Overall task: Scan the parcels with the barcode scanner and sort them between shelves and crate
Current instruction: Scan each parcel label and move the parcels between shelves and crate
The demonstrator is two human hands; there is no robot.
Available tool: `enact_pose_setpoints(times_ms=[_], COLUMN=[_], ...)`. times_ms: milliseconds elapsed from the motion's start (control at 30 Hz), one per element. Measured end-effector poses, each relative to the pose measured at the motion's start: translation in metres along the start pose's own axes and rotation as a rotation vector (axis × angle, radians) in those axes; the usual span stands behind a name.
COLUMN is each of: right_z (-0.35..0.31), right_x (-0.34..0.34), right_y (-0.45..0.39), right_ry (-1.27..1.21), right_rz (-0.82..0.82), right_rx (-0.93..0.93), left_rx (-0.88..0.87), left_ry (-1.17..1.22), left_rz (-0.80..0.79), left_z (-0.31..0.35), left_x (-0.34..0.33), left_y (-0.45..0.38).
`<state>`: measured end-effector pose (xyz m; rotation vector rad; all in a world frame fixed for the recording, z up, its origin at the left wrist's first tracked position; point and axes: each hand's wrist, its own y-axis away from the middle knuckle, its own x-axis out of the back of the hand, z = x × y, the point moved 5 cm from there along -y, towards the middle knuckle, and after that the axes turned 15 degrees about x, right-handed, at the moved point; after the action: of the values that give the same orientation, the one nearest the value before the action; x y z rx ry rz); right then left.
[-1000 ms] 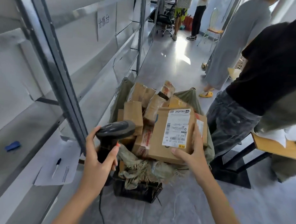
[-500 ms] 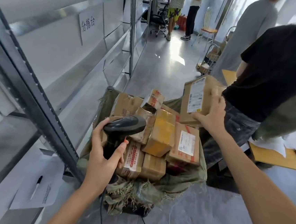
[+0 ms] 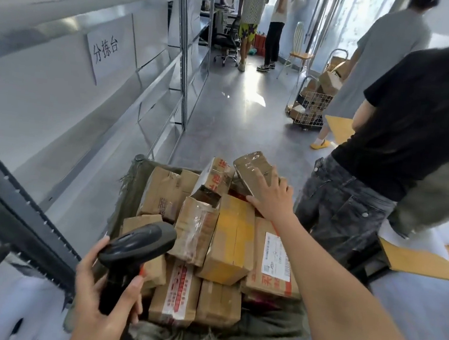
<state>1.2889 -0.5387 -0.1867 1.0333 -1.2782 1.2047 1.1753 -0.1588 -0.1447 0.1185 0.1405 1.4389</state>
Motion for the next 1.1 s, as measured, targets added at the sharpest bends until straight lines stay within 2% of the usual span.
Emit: enact_pose_setpoints(times_ms=[200,467,667,967,1100], right_z=[0.006,0.002,-0.002,-0.007,-0.017], right_x=[-0.009,-0.015,-0.019,-0.004,0.016], right_y=[0.0,0.011,0.011,0.017,0.026], right_ry=[-0.017,0.079,0.104,0.002,-0.019], right_rz=[0.008,0.107,0.043,0.071,0.077], right_rx=[0.001,0.127,0.08,0.056,0.055], left_rx=[0.019,0.068,0.112,0.116,0.075], left_ry=[0.018,0.045,0.068,0.099,0.068], left_rz=[-0.012,0.021,0.035,0.075,0.021], left_z=[-0.011,-0.016,-0.015,-0.009,0.004], left_x=[-0.003,-0.006,-0.005,-0.001,0.005], left_y=[-0.001,0.002,0.0,0.004,0.01])
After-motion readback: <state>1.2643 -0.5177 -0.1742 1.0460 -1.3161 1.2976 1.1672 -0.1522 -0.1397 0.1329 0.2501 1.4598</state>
